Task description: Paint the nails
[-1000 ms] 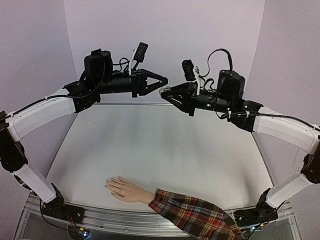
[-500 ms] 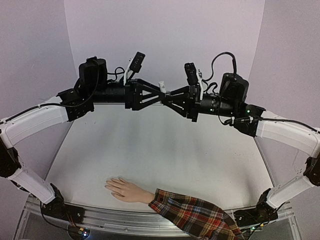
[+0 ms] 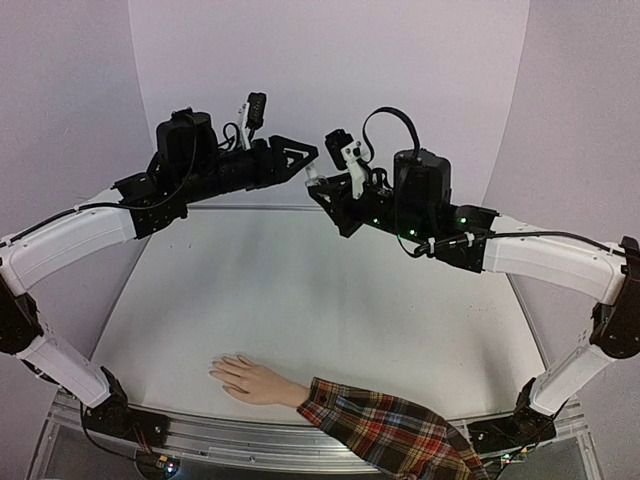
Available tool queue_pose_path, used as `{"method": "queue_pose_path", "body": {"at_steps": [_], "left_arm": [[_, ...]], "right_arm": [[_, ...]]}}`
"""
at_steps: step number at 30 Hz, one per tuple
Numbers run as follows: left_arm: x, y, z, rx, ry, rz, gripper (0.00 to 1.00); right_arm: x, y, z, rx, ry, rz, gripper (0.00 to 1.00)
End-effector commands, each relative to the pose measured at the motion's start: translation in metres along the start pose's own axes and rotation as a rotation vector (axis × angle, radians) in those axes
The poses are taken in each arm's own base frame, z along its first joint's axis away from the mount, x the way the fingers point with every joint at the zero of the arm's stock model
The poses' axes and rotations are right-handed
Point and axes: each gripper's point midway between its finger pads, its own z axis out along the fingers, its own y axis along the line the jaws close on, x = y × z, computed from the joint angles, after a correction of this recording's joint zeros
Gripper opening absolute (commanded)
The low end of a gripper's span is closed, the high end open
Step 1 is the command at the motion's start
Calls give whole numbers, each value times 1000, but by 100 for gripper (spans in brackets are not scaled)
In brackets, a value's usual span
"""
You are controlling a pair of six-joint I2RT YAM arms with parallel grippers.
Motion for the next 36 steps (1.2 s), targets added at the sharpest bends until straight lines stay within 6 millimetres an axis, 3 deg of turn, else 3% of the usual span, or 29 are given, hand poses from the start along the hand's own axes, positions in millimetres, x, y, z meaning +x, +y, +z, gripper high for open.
{"method": "queue_pose_path", "body": {"at_steps": [1,9,14,18,20,21,24,26,27,30,34,35,36], "left_arm": [[-20,-9,4,-5,-55,4,42],[-9,-7,10,-14,-29,-9,40],[-7,-9,13,1,-21,-4,20],[5,-24,16,107,31,31,3],[21,-49,13,278,110,89,0],[32,-69,6,415,152,128,0],[59,-119,-34,834,275,196,0],[62,-137,-58,993,308,209,0],[62,-142,-67,1035,323,212,0],[60,-148,-73,1065,332,232,0],[53,-145,-65,1009,326,229,2],[48,-142,-62,970,313,220,9],[44,-139,-61,928,300,210,23]], "right_arm": [[-28,-10,0,85,-48,-26,0],[-30,-9,4,99,-43,-33,0],[-33,-6,3,89,-48,-33,0],[-40,5,-5,15,-73,-29,0],[-47,22,-16,-144,-109,-26,0],[-52,38,-29,-316,-144,-15,0],[-85,87,-108,-903,-323,47,0],[-102,104,-152,-1138,-363,34,0],[-107,108,-163,-1194,-357,35,0],[-111,113,-178,-1243,-355,25,0],[-110,106,-167,-1138,-380,44,0],[-109,100,-161,-1083,-389,54,0],[-104,94,-153,-1021,-392,59,0]]}}
